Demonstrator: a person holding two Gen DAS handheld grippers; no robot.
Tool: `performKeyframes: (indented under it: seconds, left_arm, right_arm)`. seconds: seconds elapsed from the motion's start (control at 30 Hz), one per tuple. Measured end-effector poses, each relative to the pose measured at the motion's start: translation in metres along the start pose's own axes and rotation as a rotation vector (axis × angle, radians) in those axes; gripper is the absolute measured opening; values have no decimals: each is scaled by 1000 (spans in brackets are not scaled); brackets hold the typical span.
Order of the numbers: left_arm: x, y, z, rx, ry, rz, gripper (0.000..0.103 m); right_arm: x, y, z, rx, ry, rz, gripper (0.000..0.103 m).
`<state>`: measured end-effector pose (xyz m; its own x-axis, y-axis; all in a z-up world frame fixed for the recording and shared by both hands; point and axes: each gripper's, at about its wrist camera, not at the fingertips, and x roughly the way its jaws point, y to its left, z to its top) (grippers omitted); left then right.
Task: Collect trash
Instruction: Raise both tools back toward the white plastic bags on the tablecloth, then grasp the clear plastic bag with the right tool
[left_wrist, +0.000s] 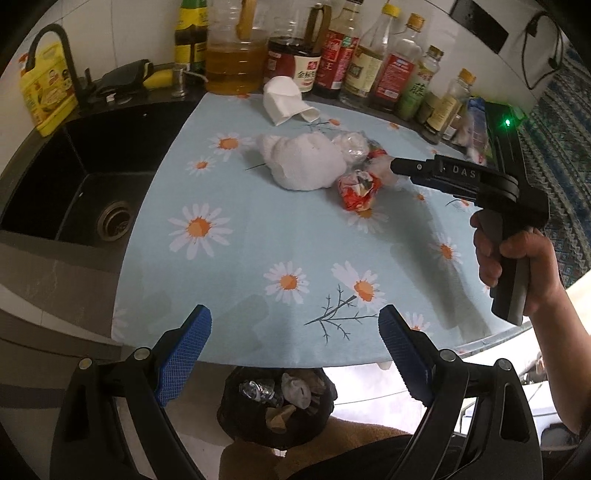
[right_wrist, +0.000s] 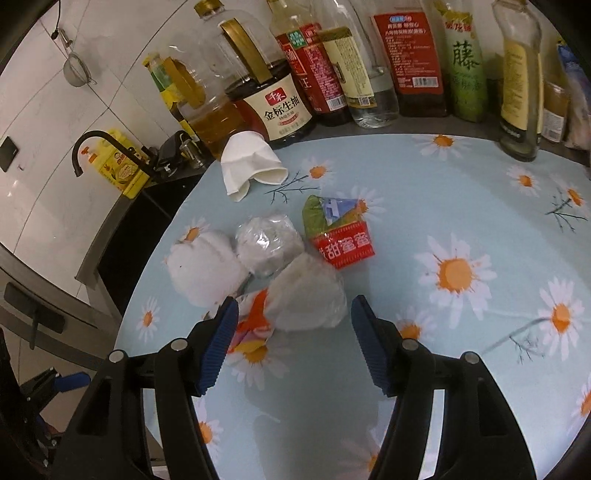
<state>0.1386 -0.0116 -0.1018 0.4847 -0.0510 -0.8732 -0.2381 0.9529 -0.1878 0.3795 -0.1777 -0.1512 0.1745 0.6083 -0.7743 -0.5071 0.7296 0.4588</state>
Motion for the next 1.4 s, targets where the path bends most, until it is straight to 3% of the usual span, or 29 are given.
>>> performKeyframes:
  seconds: [0.17,0.27,0.53,0.93,1.27,1.4]
  left_arm:
    - [1,0,0,-22,1,22,89]
    - [1,-1,1,-28,0,34,89]
    - [6,-9,9,-13,-1,35,89]
    - [21,-36,35,87,-4,7,89]
    - [48,-58,69,117,5,-68,89]
    - [59,-66,79,147,-1,-64,88]
  right_arm:
    - [13,-1,4,-4,23,9,63]
    - [19,-4,4,16,39,19,51]
    - [14,-4,4,10,22,34,50]
    - [-34,-15,-8,36,-40,56,50]
    - [-80,-49,-45,106,-81,47,50]
    - [-94,-64,-63,154,-90,42,50]
